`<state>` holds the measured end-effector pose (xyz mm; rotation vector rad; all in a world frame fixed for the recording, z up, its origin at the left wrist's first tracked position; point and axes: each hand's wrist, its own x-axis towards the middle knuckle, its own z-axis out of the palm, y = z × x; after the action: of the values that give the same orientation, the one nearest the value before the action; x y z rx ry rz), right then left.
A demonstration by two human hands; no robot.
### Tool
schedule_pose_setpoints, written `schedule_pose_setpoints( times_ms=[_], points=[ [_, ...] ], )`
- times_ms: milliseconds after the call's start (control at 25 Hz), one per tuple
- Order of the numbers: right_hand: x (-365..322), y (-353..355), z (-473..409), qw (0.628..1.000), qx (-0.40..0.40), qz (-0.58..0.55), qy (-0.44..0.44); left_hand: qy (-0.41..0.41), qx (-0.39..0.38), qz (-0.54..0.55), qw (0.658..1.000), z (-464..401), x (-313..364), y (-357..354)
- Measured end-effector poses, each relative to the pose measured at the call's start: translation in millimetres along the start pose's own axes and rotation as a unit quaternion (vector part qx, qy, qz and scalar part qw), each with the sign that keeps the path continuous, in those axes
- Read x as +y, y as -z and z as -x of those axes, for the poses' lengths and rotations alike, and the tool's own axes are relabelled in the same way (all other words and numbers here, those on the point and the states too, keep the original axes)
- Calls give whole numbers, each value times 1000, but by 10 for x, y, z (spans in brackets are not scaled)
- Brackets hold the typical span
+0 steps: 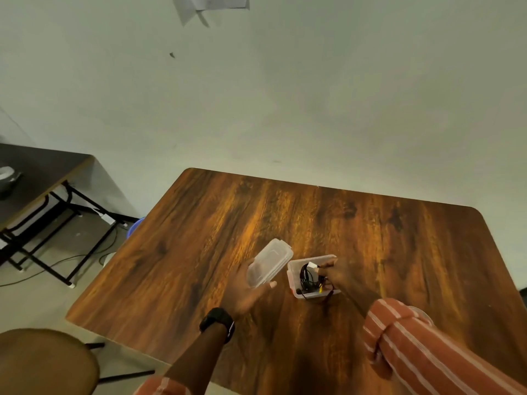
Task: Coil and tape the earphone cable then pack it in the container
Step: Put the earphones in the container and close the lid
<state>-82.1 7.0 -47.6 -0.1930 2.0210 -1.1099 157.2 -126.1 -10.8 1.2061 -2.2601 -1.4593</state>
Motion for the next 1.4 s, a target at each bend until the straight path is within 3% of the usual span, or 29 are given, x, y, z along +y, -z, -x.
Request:
schedule_pose_setpoints(
  times_ms=[160,240,320,400,480,560,760,840,960,1080,1200,1400],
  points=[
    [-69,-47,7,982,4,171,75,-39,-8,-56,998,-47,84,-91],
    [-117,-20,69,965,55,237,99,-58,-9,-74,996,-57,142,-159],
    [-56,51,183,937,152,255,185,-66,17,-74,995,-53,186,-213],
    [117,121,409,909,186,226,298,-59,38,-70,995,-69,226,-256],
    [414,156,626,866,142,298,375,-53,47,-68,995,-82,263,-314],
    [675,116,644,827,87,390,395,-48,46,-72,995,-96,312,-355],
    [629,88,505,795,49,481,367,-88,10,-189,978,-235,382,-529],
    [646,106,535,831,36,429,351,-121,-10,-235,964,-301,387,-657],
    [771,163,649,897,108,264,339,-148,-50,-286,946,-408,344,-902],
    [918,252,810,921,200,153,297,-147,-74,-313,936,-491,286,-1144],
    [919,381,824,944,261,49,196,-113,-82,-313,940,-530,304,-1239],
    [717,475,531,978,196,-47,62,-122,-96,-353,923,-627,320,-1161]
  ],
)
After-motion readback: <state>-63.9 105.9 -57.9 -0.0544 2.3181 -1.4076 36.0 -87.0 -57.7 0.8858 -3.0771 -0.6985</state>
